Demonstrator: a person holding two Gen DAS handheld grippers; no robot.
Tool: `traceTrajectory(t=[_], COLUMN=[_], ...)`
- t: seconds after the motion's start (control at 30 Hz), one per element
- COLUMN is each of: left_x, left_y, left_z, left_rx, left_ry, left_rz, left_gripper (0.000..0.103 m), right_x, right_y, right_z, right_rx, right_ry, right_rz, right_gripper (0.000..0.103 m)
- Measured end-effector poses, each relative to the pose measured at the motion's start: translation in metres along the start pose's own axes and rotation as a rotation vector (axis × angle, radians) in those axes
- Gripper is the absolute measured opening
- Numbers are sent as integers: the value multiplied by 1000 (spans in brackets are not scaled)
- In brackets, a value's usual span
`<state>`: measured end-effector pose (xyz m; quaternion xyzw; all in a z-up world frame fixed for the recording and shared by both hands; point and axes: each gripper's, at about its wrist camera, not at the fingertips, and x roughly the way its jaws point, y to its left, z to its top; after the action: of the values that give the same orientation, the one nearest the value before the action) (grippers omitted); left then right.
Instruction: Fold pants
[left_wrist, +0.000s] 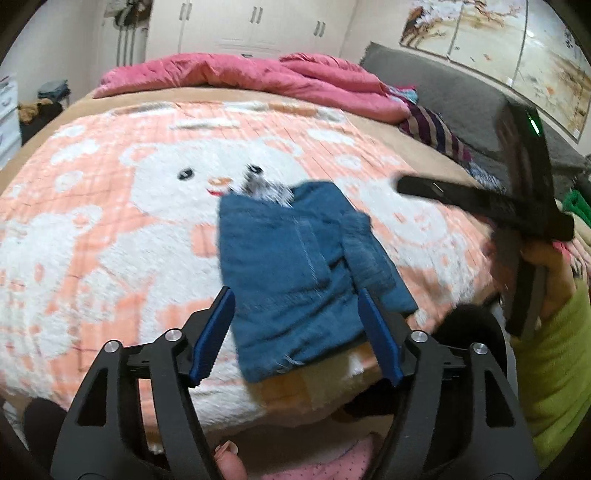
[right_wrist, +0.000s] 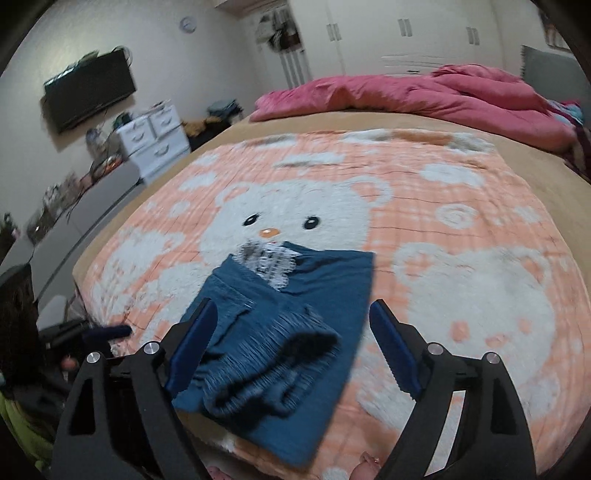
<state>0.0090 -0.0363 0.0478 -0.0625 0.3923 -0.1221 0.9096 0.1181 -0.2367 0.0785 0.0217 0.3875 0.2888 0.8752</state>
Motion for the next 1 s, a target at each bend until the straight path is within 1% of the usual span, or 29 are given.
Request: traceTrajectory(t=[0.13,0.23,0.3,0.33,0.47,0.6,0.7,0.77,0.87,0.9,0.93,0.97,1.0], left_x=[-5,-5,-4,-2,9,34,49,61,74,78,84,87,91], left_y=[12,20,22,24,28,37,42,45,49,50,52,53,54], left_z=[12,22,24,26,30,33,33,31,29,28,27,26,25], left_rx=[-29,-45,-50,-53,-63,-88,-111,-128,-146,-148,-151,-154,-158], left_ry=[-28,-35,-36,-34,-19,26,53,73,98,105,116,121,128], left_rz=[37,63,71,80,102,117,115,105,87,85,85,80,71], left_gripper=[69,77,79,82,84,84,84,84,84,84,83,78,75], right_x=[-16,-20,-18,-16,-4,16,28,36,48,53,56,60,63], right_y=[-11,-13,-12,-11,-11,-18,-26,-29,-34,-36,-37,-38,-40], right_z=[-12,-22,-28,-31,-43,-51,-54,-55,-56,-56,-56,-57,-57], right_rx=[31,43,42,43,57,76,110,127,149,159,167,174,185], right_ry=[-26,-22,-12,-8,16,64,86,99,125,133,140,146,146], right_rz=[-53,-88,-102,-112,-132,-134,-90,-64,-19,-12,-6,8,24], right_gripper=[87,87,92,92,92,92,88,81,78,75,70,68,67])
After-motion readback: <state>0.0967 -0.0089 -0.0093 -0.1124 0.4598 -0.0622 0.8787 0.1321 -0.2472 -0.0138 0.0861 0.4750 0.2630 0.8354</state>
